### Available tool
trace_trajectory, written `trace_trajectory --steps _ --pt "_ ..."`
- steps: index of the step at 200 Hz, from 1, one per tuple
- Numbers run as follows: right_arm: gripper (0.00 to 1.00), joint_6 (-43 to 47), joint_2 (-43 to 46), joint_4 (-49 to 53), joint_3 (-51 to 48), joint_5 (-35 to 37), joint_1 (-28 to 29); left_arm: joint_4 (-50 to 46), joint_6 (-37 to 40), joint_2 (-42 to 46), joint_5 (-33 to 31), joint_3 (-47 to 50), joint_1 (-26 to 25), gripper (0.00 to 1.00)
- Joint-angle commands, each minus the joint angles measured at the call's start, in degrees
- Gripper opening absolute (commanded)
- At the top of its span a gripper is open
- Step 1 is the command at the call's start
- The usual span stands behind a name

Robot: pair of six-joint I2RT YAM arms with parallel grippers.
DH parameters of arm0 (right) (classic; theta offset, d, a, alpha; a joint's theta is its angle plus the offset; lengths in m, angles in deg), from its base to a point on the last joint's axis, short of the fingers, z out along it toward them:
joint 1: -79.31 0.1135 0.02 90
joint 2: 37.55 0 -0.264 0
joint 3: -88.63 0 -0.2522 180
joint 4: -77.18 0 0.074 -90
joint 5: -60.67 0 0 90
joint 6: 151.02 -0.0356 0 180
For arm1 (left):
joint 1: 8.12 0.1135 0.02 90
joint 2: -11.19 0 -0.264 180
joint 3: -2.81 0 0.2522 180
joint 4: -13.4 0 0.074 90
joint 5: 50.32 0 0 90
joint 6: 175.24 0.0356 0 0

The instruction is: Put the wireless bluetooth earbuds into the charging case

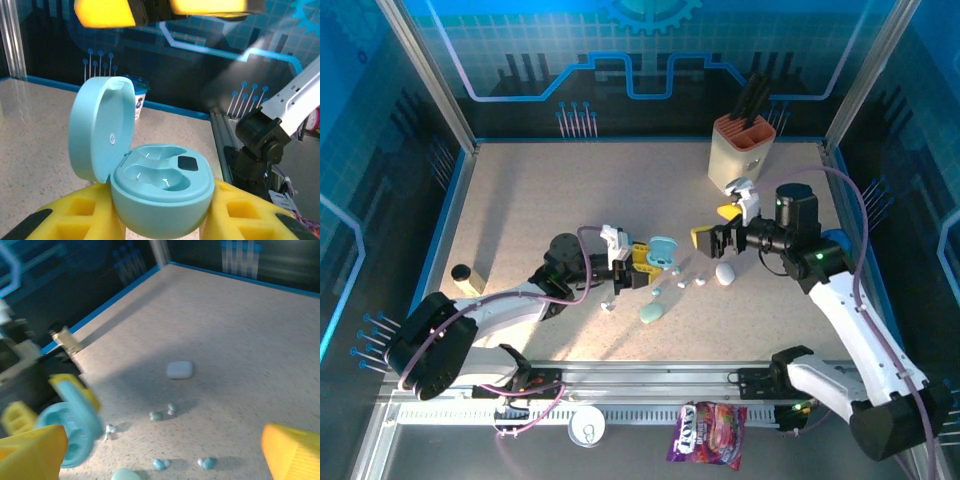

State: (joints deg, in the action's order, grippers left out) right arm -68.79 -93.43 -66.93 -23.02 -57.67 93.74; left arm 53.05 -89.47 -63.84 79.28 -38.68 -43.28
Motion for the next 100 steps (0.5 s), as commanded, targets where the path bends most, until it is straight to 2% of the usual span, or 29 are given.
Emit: trace_trajectory --steps 1,26,51,100 --pt "0.98 -14.0 -1.3 -6.0 -4.6 1.9 -4.1 5.6 -0.1 0.4 -1.5 0.6 -0.2 0.29" --pt "0.9 -20.4 -5.5 -7.8 -9.2 3.4 -4.1 6.0 1.4 1.1 -3.1 0.7 -0.2 0.29" --pt "0.74 -25.5 -9.5 -10.0 -12.3 8.8 -0.9 6.2 2.2 1.5 -4.4 0.2 -0.2 0.29" --pt "0.59 -36.5 -18.4 -17.0 -17.1 13.4 4.9 8.8 3.9 1.0 -7.2 0.3 -0.2 0.29"
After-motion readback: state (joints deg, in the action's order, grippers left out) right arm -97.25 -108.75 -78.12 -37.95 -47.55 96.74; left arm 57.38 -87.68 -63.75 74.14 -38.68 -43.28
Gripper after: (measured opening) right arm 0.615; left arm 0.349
